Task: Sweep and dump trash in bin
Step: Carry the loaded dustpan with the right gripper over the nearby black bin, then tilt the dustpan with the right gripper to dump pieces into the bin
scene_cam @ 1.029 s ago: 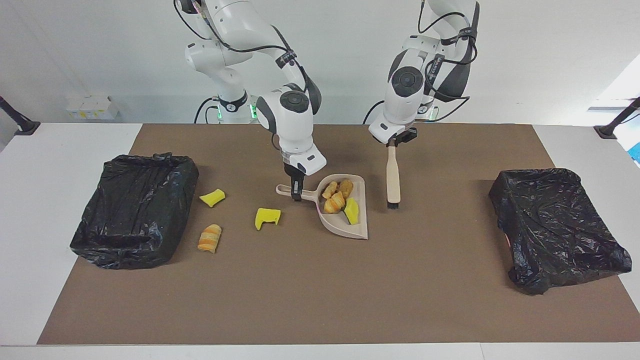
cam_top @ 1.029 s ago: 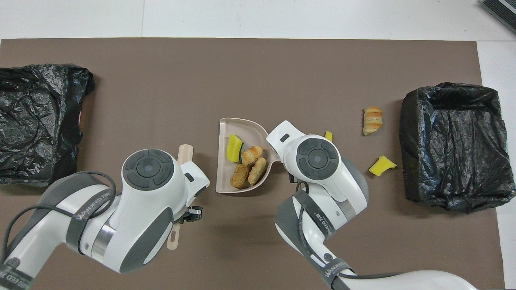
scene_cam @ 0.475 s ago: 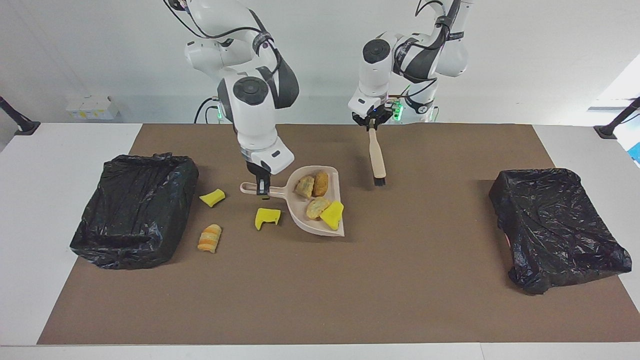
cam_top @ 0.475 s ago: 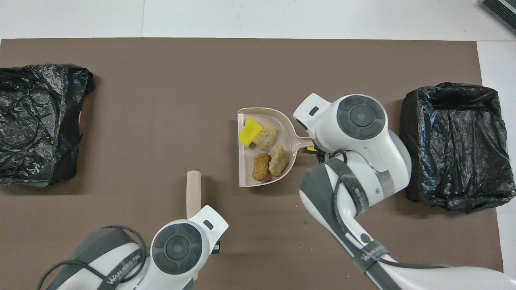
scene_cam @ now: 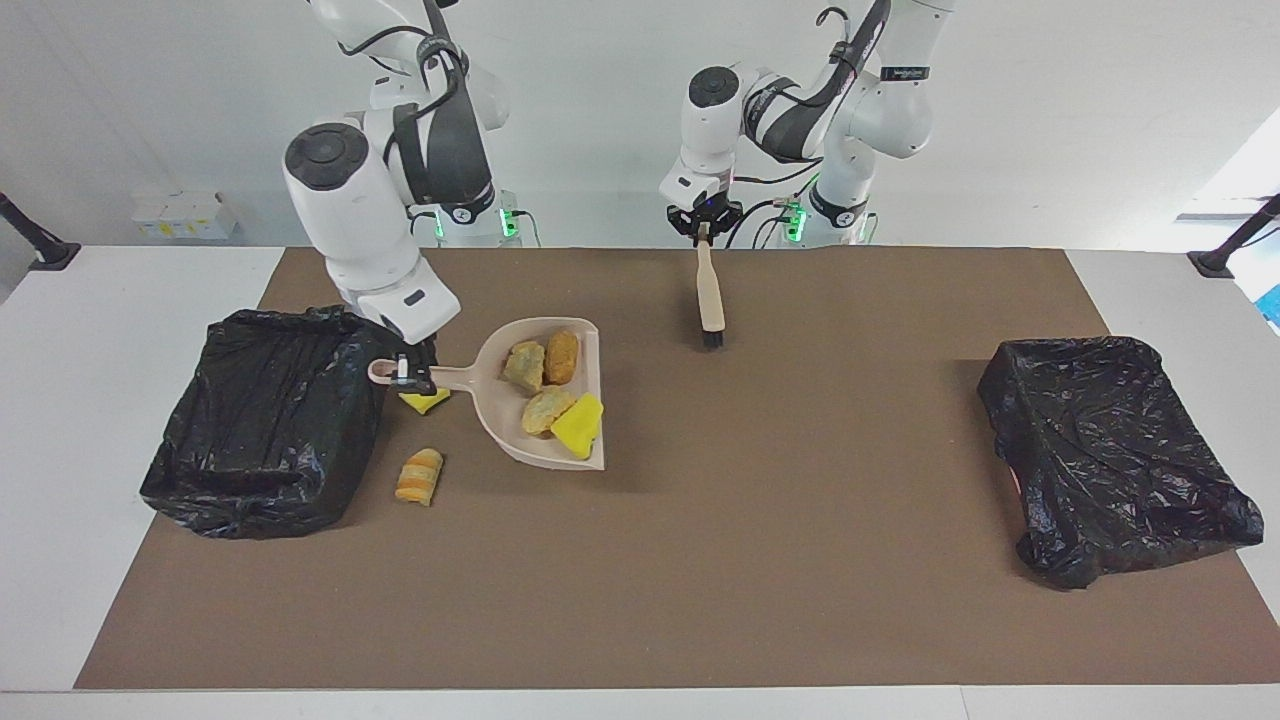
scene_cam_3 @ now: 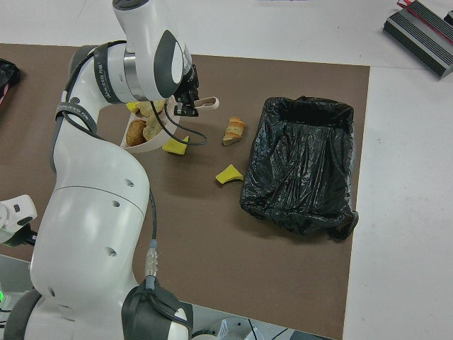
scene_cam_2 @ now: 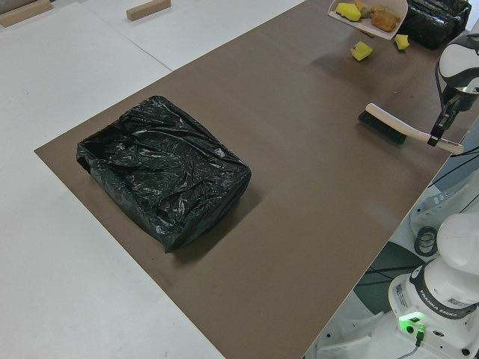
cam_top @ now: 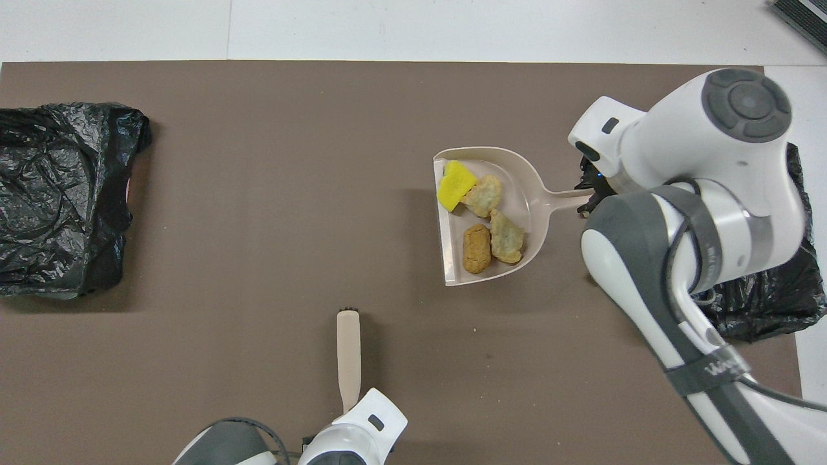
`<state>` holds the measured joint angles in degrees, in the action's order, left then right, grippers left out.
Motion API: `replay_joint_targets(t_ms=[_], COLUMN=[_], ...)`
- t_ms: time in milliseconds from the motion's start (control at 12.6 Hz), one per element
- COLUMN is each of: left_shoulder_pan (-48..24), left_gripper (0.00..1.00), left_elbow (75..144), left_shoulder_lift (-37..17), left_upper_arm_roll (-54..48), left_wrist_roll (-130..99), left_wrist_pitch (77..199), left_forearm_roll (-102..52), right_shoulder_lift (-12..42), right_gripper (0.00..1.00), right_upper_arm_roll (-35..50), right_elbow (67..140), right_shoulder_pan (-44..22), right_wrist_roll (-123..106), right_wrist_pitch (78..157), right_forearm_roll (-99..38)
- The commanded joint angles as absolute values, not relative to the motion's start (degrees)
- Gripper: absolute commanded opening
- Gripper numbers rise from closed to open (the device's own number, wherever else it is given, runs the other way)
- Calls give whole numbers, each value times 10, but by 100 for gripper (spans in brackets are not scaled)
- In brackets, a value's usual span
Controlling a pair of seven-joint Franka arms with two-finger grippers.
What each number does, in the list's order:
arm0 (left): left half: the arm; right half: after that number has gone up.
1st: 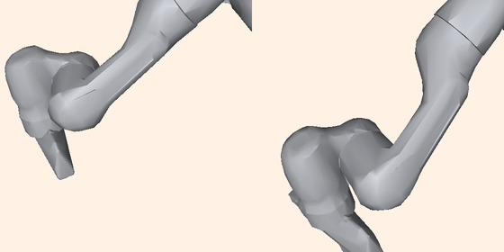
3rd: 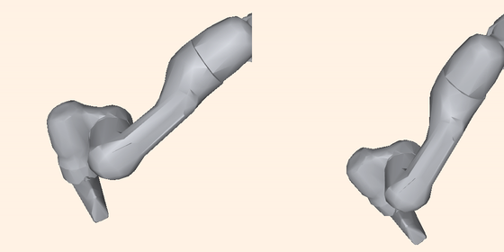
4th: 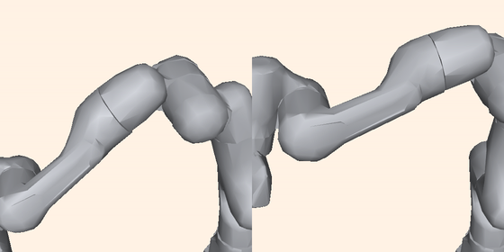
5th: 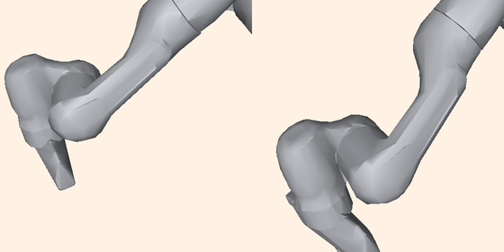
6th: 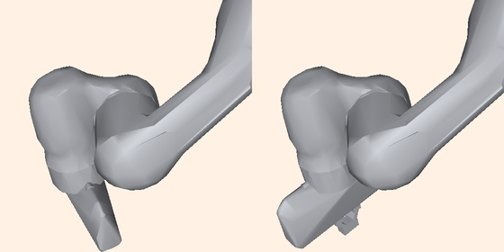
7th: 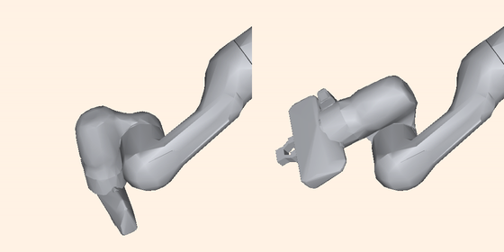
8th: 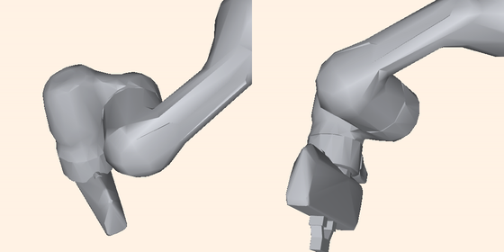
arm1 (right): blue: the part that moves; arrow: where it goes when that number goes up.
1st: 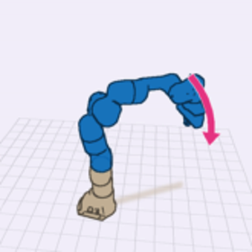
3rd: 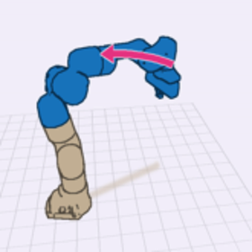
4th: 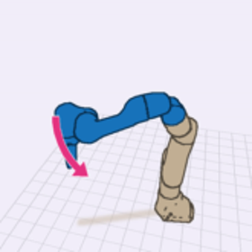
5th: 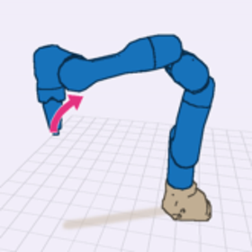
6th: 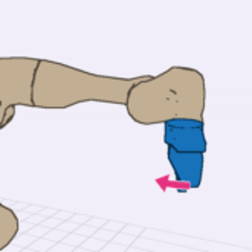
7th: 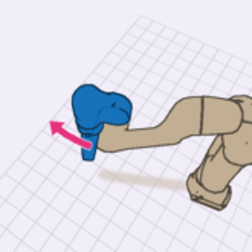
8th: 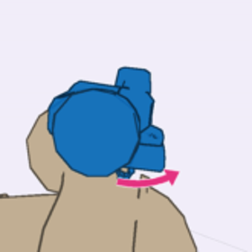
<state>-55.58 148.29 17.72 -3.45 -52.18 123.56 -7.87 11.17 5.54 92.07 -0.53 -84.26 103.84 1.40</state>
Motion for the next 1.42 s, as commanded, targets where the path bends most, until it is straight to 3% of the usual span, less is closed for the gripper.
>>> replay_joint_targets(t_ms=[0,316,475,633,791,870,1108,1345], left_shoulder_pan=[-569,-572,-571,-565,-550,-529,-467,-385], left_gripper=[0,2,19,42,94,100,100,100], left_elbow=[1502,1502,1502,1497,1478,1460,1379,1290], left_shoulder_lift=[194,190,178,171,152,136,77,46], left_upper_arm_roll=[-25,-25,-25,-24,-21,-20,-19,-19], left_wrist_roll=[-527,-517,-517,-508,-461,-428,-372,-298], left_wrist_pitch=[1252,1257,1260,1254,1248,1245,1231,1184], left_forearm_roll=[-108,-112,-118,-120,-120,-120,-111,-60], right_shoulder_lift=[96,91,84,83,83,79,72,72], right_gripper=[0,0,0,0,0,0,0,0], right_upper_arm_roll=[57,58,56,54,41,35,40,36], right_elbow=[904,901,901,902,902,902,907,911], right_shoulder_pan=[48,157,212,243,257,264,266,265], right_wrist_roll=[-864,-958,-1040,-1101,-1109,-1109,-1105,-1002], right_wrist_pitch=[1016,1004,1004,1017,1037,1042,1058,1068], right_forearm_roll=[-13,-11,-1,33,88,100,215,231])
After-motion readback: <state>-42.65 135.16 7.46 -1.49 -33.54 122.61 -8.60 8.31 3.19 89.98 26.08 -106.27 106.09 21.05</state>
